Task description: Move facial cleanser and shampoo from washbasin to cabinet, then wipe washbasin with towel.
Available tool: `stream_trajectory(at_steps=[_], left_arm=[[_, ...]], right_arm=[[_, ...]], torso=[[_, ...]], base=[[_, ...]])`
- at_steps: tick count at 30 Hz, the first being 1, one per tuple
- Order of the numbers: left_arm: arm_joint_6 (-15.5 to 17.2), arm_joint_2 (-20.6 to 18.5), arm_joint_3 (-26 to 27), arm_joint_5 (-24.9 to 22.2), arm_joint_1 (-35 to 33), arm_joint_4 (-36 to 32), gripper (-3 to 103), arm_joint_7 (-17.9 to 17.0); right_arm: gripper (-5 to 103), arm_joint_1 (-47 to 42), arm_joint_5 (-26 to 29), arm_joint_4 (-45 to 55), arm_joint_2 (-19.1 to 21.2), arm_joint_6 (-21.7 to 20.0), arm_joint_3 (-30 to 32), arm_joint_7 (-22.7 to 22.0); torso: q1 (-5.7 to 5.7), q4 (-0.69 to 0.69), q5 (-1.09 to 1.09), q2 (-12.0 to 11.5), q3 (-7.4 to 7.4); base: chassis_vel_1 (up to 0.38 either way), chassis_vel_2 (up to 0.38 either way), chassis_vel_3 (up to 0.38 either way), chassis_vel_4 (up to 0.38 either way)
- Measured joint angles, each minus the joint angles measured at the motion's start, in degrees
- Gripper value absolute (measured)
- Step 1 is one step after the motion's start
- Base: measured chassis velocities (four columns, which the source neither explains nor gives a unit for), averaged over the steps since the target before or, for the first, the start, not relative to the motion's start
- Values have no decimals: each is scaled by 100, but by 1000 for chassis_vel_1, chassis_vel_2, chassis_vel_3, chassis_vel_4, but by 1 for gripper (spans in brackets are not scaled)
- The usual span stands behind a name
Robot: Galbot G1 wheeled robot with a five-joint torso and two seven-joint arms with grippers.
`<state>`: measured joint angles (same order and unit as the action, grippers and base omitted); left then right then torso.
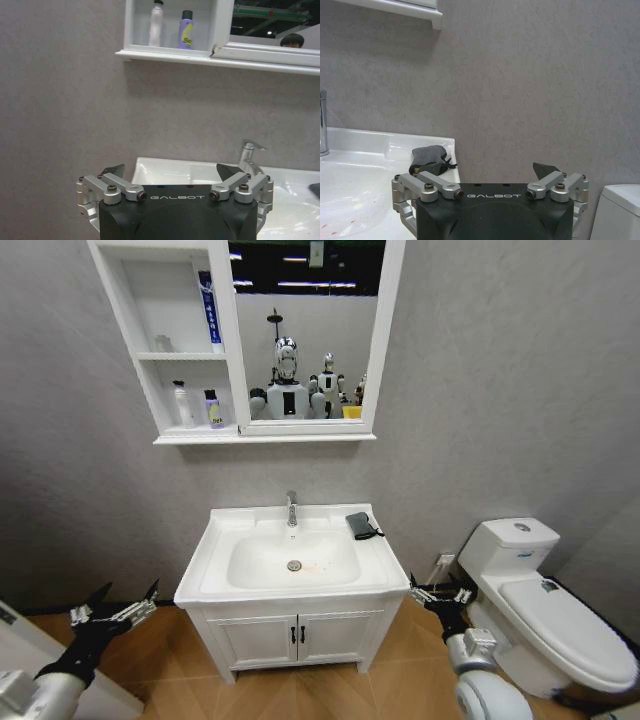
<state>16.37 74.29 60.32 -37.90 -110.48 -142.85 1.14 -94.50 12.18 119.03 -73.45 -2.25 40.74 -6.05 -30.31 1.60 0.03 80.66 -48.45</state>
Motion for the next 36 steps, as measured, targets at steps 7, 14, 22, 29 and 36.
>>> stream_trajectory(at_steps=[7,14,22,29,36], left_arm=[[651,-193,-576,214,688,-71,100,-681],[695,-260,-617,416,806,-64,100,-765],[695,-265,-613,416,805,-52,100,-765],[694,-267,-610,411,803,-47,100,-762],[691,-269,-607,407,801,-43,100,-759]], right_arm=[[100,18,105,59,60,13,59,13],[100,34,202,243,114,-60,83,-14],[100,-21,204,539,94,-124,82,-105],[100,-95,189,802,34,-253,98,-131],[100,-56,322,1151,25,-551,68,-156]], torso=[[-1,1,-1,0,0],[0,-2,-1,-1,-1],[0,-2,-2,0,0],[0,-1,-1,-1,0],[0,-1,-2,0,0]], base=[[0,0,0,0],[0,0,0,0],[0,0,0,0],[0,0,0,0],[0,0,0,0]])
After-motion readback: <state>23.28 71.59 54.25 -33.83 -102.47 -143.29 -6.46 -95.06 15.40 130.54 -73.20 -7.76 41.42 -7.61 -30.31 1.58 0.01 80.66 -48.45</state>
